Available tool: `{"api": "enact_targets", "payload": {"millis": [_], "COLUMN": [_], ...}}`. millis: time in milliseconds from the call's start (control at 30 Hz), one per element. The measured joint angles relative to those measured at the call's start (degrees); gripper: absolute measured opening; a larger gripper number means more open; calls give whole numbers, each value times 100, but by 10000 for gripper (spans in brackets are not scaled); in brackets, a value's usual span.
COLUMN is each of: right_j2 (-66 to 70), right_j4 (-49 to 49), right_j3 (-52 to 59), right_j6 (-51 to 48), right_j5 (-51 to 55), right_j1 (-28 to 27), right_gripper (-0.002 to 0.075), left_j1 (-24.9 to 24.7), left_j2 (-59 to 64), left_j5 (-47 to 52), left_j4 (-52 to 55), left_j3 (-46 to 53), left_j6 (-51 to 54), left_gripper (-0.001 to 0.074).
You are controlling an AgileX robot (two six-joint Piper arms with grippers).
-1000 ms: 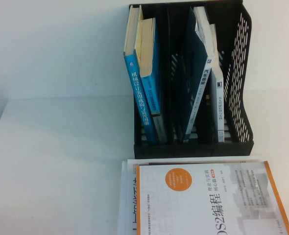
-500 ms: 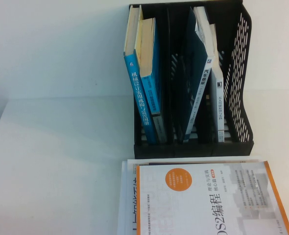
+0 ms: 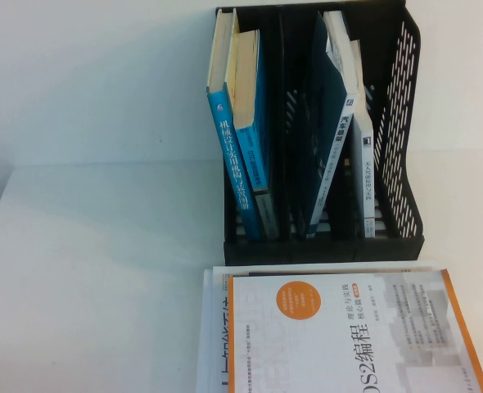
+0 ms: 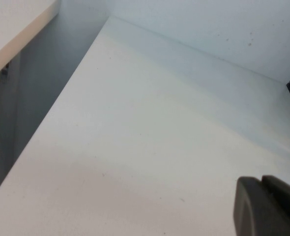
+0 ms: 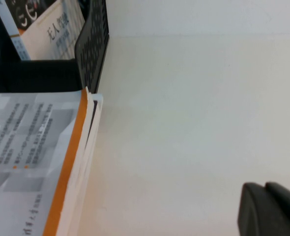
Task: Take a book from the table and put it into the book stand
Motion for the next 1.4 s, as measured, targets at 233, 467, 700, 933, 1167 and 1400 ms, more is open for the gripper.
{"api": "enact_targets", "payload": {"millis": [233, 467, 700, 933, 1167, 1400], "right_j2": [0, 0, 0, 0, 0, 0], "right_j4": [0, -78, -103, 130, 390, 409], "right_j3": [0, 0, 37, 42, 42, 42], "right_j6": [0, 16, 171, 493, 719, 741], "right_j5": [0, 0, -332, -1775, -2385, -3140], "right_j1": [0, 0, 0, 0, 0, 0], "right_gripper": [-3, -3, -3, -3, -3, -3], "left_j1": [0, 0, 0, 0, 0, 0], "left_j2": [0, 0, 0, 0, 0, 0], "left_j5": [0, -23, -475, -1480, -1523, -2081], "left_j4": [0, 121, 61, -92, -102, -132], "left_j3": [0, 0, 34, 34, 34, 34], "left_j6": [0, 0, 0, 0, 0, -72], "left_gripper": [-2, -2, -2, -2, -2, -2]}}
